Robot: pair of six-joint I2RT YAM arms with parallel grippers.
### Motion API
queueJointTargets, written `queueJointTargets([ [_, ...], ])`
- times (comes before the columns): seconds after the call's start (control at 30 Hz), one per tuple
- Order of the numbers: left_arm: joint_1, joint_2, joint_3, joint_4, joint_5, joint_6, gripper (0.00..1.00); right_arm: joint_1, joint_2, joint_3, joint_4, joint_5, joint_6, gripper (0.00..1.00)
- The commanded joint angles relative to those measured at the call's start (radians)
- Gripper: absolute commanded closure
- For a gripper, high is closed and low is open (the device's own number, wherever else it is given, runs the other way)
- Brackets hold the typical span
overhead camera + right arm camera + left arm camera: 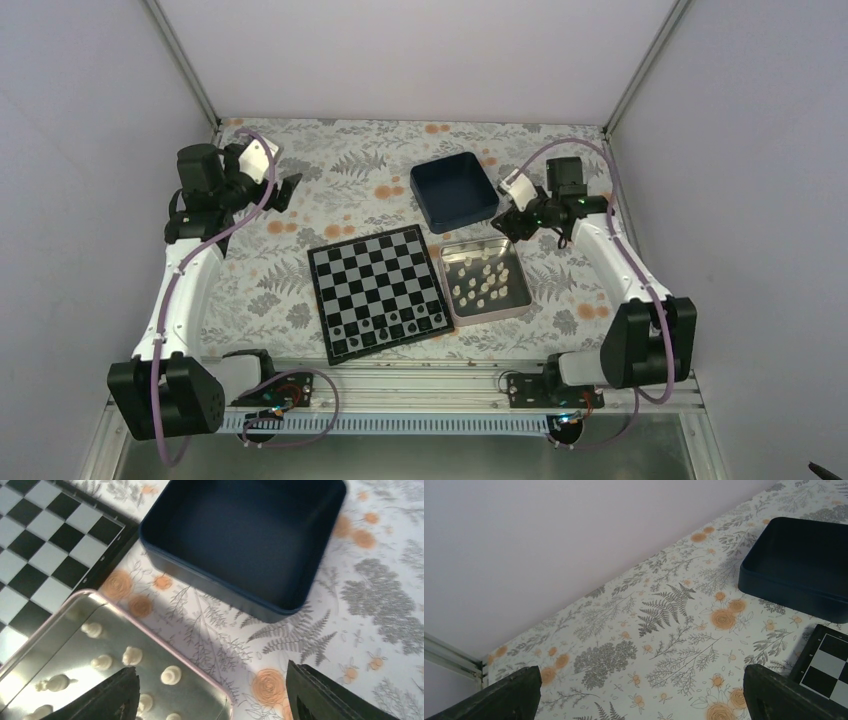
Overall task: Set up the chess pieces on the board
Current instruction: Pick up the chess piece from the storage box.
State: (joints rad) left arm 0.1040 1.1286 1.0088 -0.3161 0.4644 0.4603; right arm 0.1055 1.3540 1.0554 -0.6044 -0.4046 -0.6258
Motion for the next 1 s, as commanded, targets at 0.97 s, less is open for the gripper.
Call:
queueJointTargets([
  [0.97, 0.002, 0.078, 0.015, 0.008, 0.04, 0.07, 0.0, 0.171, 0.241, -0.046, -0.084, 0.183, 0.089, 0.63],
])
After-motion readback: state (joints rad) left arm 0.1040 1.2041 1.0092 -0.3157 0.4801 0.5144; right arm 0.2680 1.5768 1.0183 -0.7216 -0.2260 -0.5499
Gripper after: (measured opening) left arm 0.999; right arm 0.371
